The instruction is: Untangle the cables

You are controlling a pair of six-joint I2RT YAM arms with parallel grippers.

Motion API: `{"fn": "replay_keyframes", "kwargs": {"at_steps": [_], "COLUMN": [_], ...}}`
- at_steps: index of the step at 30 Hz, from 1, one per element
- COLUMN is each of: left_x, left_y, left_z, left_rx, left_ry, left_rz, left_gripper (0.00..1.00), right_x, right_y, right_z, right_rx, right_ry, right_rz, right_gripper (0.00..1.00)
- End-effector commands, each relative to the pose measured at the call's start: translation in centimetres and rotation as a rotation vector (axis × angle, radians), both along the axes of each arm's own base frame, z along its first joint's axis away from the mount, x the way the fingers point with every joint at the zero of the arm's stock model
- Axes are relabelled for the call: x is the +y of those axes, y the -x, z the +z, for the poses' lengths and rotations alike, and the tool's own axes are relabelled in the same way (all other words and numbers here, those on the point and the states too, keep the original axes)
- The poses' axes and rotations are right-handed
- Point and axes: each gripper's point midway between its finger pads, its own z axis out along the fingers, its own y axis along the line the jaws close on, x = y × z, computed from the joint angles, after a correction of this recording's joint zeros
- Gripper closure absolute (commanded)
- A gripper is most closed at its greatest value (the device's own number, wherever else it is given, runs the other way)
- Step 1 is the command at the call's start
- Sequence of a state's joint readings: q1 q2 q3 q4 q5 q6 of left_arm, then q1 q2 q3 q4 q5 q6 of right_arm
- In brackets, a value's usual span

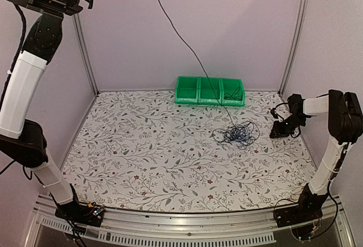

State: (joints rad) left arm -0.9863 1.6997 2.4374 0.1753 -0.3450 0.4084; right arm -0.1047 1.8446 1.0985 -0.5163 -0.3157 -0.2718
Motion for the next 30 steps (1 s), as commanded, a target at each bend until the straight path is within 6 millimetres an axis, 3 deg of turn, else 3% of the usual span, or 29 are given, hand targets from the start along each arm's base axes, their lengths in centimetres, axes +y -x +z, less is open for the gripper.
{"fn": "replay_keyframes", "kwargs": {"at_steps": [1,3,8,10,14,18,21,24,27,30], "left_x": [5.3,4.2,-0.9,-2.8,-5.7,-7.4,-8.2,-8.9,-9.2,-9.2], "left_y": [2.9,1.7,-1.5,-2.4,-3.6,-4.7,-5.3,-5.6,-5.7,-5.5], "left_z": [2.9,1.6,-3.8,-5.8,-8.6,-10.1,-10.3,-9.9,-9.7,-9.5], "left_rx": [-0.074,-0.024,0.113,0.161,0.221,0.242,0.239,0.236,0.241,0.242], "left_ry": [0.14,0.117,0.025,-0.019,-0.071,-0.105,-0.105,-0.103,-0.105,-0.104], "left_rz": [0.024,0.012,-0.089,-0.124,-0.185,-0.183,-0.173,-0.187,-0.199,-0.211], "left_gripper": [1.0,1.0,1.0,1.0,1.0,1.0,1.0,1.0,1.0,1.0], "right_x": [-0.2,0.6,5.7,9.2,19.2,26.2,30.2,33.8,36.2,37.4], "right_y": [-0.2,-0.8,-1.3,-0.3,3.8,6.9,8.5,9.6,10.1,9.6], "right_z": [0.1,1.9,10.5,13.9,20.1,26.3,28.9,30.0,29.6,29.0], "right_rx": [0.007,-0.03,-0.213,-0.283,-0.427,-0.547,-0.564,-0.53,-0.505,-0.507], "right_ry": [0.001,-0.043,-0.214,-0.264,-0.345,-0.508,-0.642,-0.736,-0.767,-0.781], "right_rz": [0.019,0.046,0.258,0.4,0.764,0.932,0.968,0.997,1.027,1.019], "right_gripper": [0.81,0.79,0.63,0.58,0.55,0.53,0.5,0.47,0.45,0.44]}}
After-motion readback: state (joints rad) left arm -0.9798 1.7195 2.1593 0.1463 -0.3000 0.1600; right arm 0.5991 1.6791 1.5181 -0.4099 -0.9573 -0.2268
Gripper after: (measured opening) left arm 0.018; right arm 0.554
